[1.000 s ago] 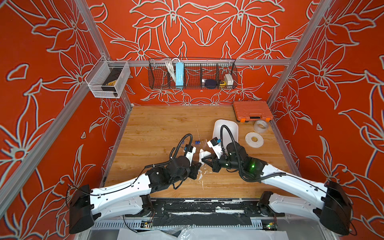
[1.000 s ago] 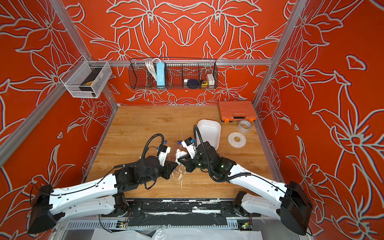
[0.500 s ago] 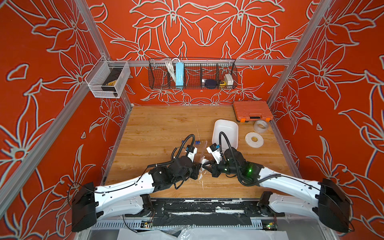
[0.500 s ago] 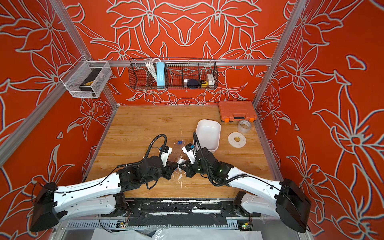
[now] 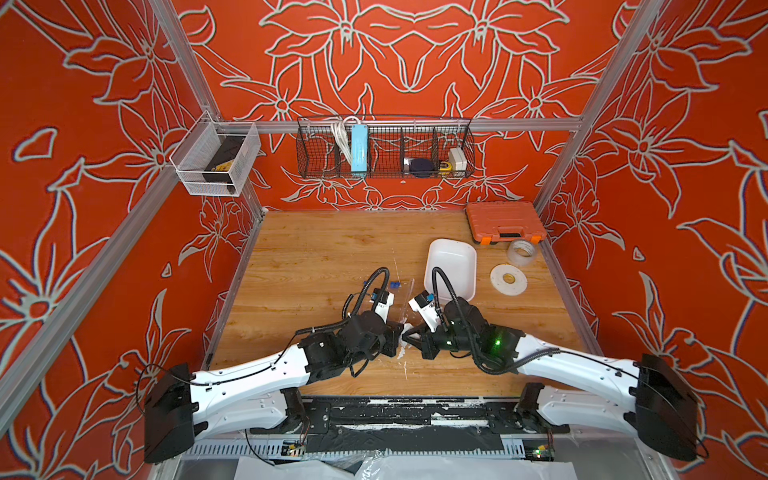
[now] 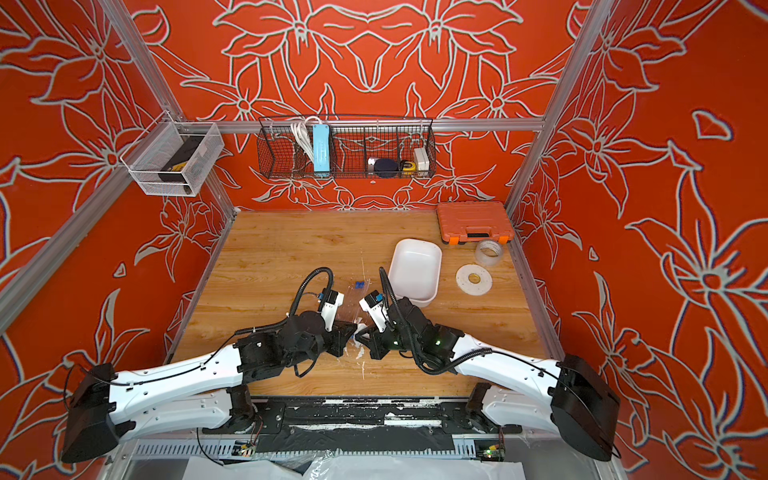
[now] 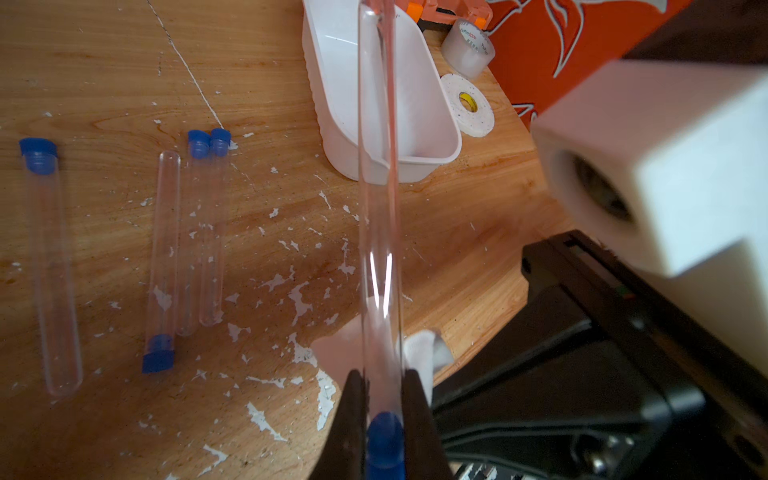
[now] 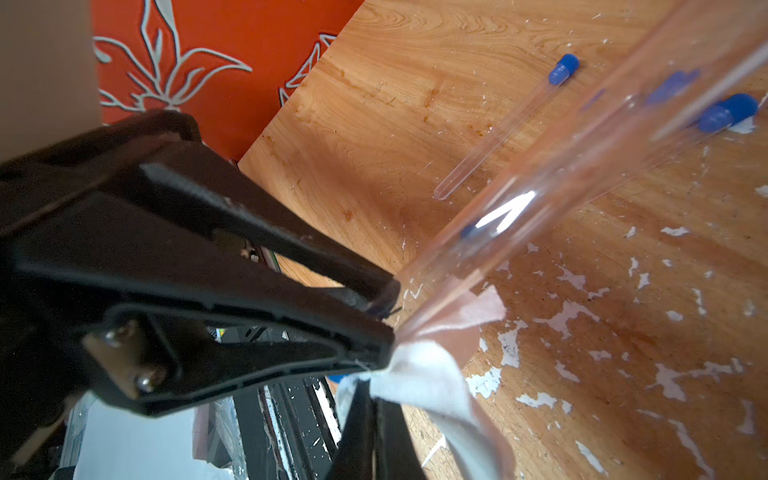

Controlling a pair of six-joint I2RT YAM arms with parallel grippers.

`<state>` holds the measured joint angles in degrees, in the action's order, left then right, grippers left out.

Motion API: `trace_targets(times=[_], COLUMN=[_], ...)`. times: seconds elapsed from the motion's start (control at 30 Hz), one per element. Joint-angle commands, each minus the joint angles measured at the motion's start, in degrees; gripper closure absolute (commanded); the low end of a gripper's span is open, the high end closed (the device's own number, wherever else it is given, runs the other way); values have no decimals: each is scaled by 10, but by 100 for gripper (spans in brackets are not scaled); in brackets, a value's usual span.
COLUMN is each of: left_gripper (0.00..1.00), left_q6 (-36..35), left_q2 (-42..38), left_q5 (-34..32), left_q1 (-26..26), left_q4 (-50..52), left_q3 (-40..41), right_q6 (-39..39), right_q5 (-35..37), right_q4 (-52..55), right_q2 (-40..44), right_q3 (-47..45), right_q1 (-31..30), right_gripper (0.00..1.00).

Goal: Wipe the exteriors of test tubes
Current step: Wipe the dirt from the test tube.

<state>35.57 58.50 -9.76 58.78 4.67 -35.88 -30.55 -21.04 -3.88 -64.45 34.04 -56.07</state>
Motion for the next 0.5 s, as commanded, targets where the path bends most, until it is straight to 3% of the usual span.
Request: trace_targets(times=[0.0, 0.47], left_gripper=[91, 91], left_q6=[-5, -19], left_q2=[-5, -24], left_q5=[37, 56], left_q1=[0, 1], left_q4=[-13, 40], left_q3=[4, 1], right_q6=[24, 61], right_q5=[-4, -31], right_q4=[-7, 17], right_q2=[-5, -14], right_q3=[36, 78], right_q1=[13, 70], right_gripper=[100, 100])
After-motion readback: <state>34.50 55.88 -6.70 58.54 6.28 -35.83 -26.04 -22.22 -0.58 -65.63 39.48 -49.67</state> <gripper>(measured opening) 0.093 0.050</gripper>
